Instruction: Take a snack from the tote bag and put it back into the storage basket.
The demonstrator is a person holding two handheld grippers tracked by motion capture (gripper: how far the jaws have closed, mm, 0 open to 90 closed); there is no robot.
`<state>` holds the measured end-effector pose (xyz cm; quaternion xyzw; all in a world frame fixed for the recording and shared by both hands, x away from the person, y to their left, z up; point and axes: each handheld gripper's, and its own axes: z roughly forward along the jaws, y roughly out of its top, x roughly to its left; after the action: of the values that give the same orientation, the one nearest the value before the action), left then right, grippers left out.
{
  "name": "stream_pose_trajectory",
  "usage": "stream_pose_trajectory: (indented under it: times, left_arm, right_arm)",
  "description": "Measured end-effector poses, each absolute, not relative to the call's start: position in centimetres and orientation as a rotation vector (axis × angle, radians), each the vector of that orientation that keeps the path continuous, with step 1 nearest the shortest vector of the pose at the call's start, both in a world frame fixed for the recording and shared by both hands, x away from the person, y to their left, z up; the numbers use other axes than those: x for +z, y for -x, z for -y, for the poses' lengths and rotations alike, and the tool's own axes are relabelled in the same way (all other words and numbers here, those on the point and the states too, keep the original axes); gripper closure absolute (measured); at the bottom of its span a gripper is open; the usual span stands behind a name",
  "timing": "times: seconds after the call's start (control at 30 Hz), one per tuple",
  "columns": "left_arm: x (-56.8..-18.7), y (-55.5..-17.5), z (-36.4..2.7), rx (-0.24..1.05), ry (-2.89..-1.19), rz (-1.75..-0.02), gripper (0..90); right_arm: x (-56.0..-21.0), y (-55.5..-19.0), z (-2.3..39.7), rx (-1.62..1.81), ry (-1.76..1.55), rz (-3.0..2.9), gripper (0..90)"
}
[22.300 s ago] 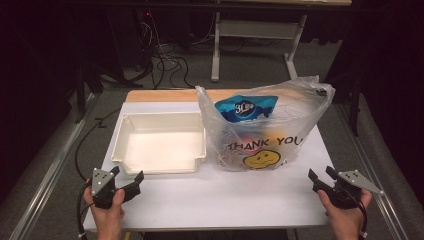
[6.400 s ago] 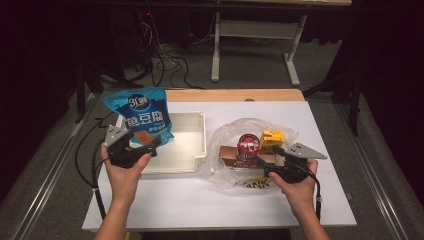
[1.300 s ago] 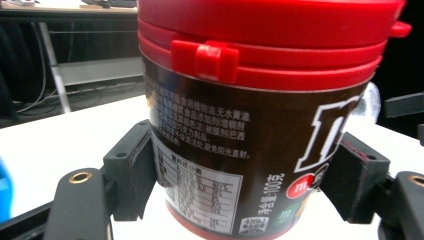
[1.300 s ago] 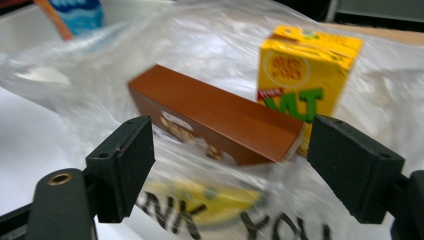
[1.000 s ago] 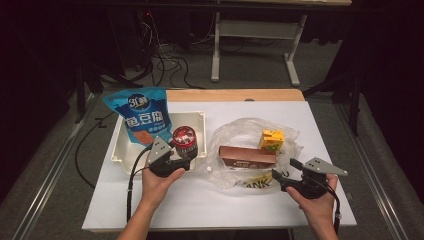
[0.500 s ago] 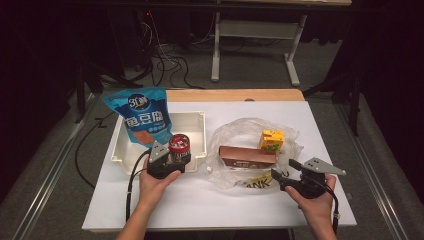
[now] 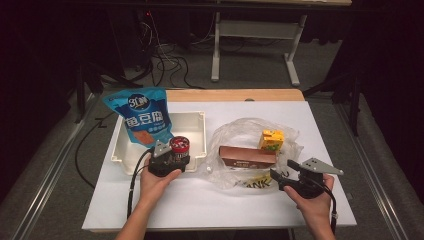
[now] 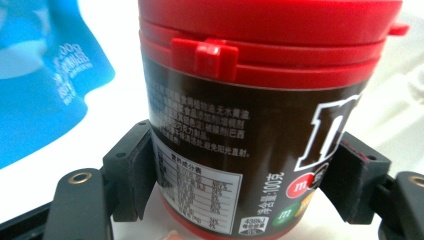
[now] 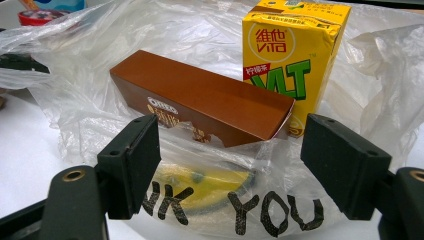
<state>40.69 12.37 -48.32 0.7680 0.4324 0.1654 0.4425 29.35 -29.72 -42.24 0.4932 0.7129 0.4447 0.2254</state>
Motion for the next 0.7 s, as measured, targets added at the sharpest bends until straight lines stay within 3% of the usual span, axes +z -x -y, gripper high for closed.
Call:
stream_pose_trajectory:
  times: [0.43,0.7]
  left_arm:
    - [-48.44,-40.82,-11.34,0.423,-2.012,-1.054,25.4]
    - [-48.1,-40.19,-12.25,0.412,-1.944,-1.058,22.2]
  right_arm:
    - [-42.39,-29.41,29.78,1.228,-1.365,-1.967,25.1]
    - [-42.35,-29.37,29.85,1.23,-1.367,-1.965,25.3]
